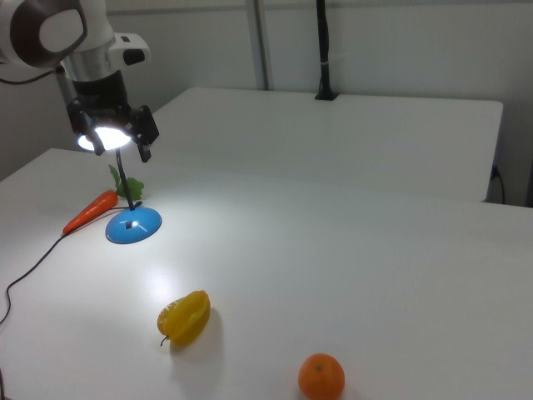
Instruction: Turn off lamp
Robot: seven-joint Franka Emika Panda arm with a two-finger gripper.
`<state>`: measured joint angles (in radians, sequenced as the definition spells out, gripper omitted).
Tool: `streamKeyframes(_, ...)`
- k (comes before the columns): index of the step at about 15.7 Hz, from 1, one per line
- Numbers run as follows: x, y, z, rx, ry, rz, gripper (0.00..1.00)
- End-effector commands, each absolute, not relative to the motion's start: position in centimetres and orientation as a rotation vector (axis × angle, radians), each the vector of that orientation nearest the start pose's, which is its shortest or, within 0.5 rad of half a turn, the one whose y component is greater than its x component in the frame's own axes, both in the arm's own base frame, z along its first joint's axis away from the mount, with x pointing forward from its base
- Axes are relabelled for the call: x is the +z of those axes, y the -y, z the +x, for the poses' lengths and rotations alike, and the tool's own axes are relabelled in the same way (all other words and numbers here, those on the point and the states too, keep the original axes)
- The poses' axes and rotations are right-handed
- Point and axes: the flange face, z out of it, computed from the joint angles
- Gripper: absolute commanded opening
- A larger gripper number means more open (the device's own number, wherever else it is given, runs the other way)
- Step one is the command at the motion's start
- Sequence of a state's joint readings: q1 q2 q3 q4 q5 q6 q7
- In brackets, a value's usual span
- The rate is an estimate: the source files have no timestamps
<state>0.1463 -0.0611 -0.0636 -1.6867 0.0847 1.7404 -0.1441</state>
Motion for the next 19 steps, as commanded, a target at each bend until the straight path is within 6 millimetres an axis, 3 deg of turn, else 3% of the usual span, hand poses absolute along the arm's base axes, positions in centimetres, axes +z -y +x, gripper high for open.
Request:
streamKeyframes(1, 61.93, -5.38, 54.87, -0.195, 0.327, -3.03, 1.0)
streamKeyframes(14, 61.77, -5.32, 55.04, -0.201, 0.351, -3.027, 0.99)
streamKeyframes(19, 61.78, -5.41, 55.04, -0.204, 0.356, -3.026, 0.64)
